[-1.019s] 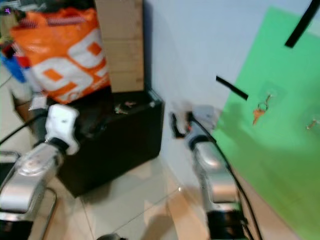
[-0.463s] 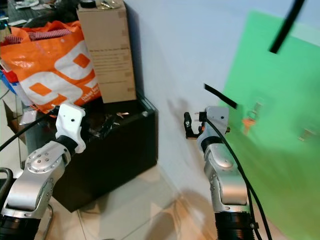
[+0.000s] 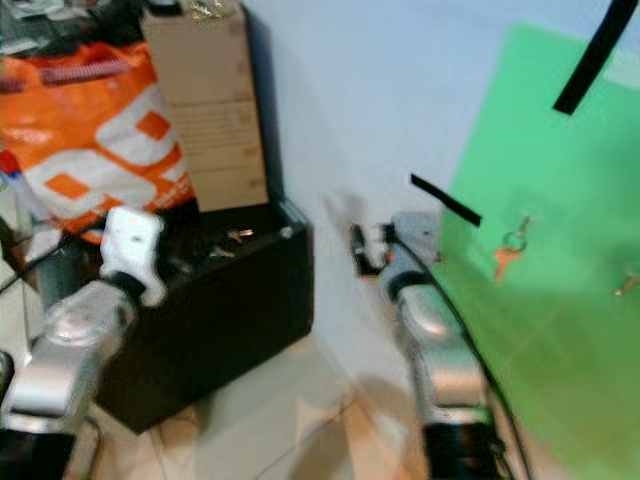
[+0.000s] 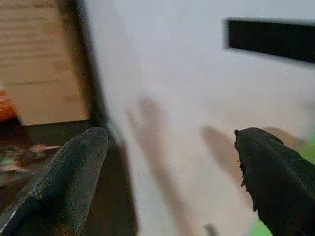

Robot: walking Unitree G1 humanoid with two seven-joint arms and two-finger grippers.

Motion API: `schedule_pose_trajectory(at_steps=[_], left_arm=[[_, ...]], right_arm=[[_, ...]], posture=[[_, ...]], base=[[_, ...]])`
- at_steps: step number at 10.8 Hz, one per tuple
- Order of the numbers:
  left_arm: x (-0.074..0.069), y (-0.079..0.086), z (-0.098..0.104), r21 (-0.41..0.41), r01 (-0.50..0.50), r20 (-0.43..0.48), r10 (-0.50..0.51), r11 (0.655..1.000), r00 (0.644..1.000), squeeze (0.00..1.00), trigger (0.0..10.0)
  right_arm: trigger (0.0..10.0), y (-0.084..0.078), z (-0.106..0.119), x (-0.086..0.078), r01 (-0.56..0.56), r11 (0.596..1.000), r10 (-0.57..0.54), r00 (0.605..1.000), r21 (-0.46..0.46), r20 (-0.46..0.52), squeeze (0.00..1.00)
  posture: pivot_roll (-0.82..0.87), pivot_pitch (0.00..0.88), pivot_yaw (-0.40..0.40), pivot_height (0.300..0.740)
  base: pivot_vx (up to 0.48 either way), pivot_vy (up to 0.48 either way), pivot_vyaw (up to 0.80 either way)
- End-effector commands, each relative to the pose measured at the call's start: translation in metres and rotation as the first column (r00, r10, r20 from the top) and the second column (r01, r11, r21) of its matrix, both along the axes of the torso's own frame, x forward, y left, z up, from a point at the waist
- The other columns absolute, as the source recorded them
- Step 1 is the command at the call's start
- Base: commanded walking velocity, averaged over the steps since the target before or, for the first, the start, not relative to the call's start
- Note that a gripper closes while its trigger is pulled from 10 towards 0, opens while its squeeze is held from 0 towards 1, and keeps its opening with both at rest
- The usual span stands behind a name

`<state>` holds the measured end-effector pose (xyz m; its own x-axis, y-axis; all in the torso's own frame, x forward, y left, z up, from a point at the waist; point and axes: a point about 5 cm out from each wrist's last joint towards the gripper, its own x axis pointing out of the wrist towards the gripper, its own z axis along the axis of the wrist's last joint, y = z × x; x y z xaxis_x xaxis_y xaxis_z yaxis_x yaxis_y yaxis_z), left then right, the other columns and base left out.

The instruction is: Hang keys on a hook

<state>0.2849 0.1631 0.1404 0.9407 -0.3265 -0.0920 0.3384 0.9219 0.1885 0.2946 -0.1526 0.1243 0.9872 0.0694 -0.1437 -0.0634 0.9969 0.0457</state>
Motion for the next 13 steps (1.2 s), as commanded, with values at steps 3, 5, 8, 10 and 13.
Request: schedule_pose_trajectory(at_steps=[3, 5, 8, 10, 13], left_arm=[[0.0027, 0.0092, 0.0045, 0.021, -0.019, 0.019, 0.018, 1.0, 1.0, 0.21, 10.0], [0.0048, 0.0087, 0.0053, 0.022, -0.018, 0.022, 0.018, 1.0, 1.0, 0.21, 10.0], [0.0072, 0.005, 0.0055, 0.009, -0.021, 0.029, 0.021, 1.0, 0.999, 0.21, 10.0], [0.0072, 0.0048, 0.0042, 0.003, -0.024, 0.028, 0.024, 1.0, 0.999, 0.21, 10.0], [0.0069, 0.0031, 0.0033, 0.004, -0.017, 0.025, 0.017, 1.0, 1.0, 0.22, 10.0]], right_arm=[[10.0, 0.0144, 0.0049, 0.004, -0.058, 0.998, 0.058, 0.998, -0.003, 0.021, 1.0], [10.0, 0.0109, 0.0038, 0.0053, -0.033, 0.999, 0.033, 0.999, -0.005, 0.018, 1.0], [10.0, 0.0071, 0.0052, 0.0074, -0.034, 0.999, 0.034, 0.999, -0.021, 0.021, 1.0], [10.0, 0.0088, 0.0083, 0.0096, -0.054, 0.998, 0.054, 0.998, -0.034, 0.028, 1.0], [10.0, 0.0063, 0.0074, 0.0082, -0.043, 0.999, 0.044, 0.999, -0.03, 0.027, 1.0]], posture=[[-0.02, 0.0, 0.017, 0.74], [-0.02, 0.0, 0.02, 0.74], [-0.03, 0.0, 0.008, 0.74], [-0.04, 0.0, 0.011, 0.74], [-0.04, 0.0, 0.016, 0.74]], base=[[0.298, 0.0, -0.14], [0.302, 0.0, 0.47], [0.309, 0.0, 0.59], [0.304, 0.0, 0.8], [0.306, 0.0, 0.8]])
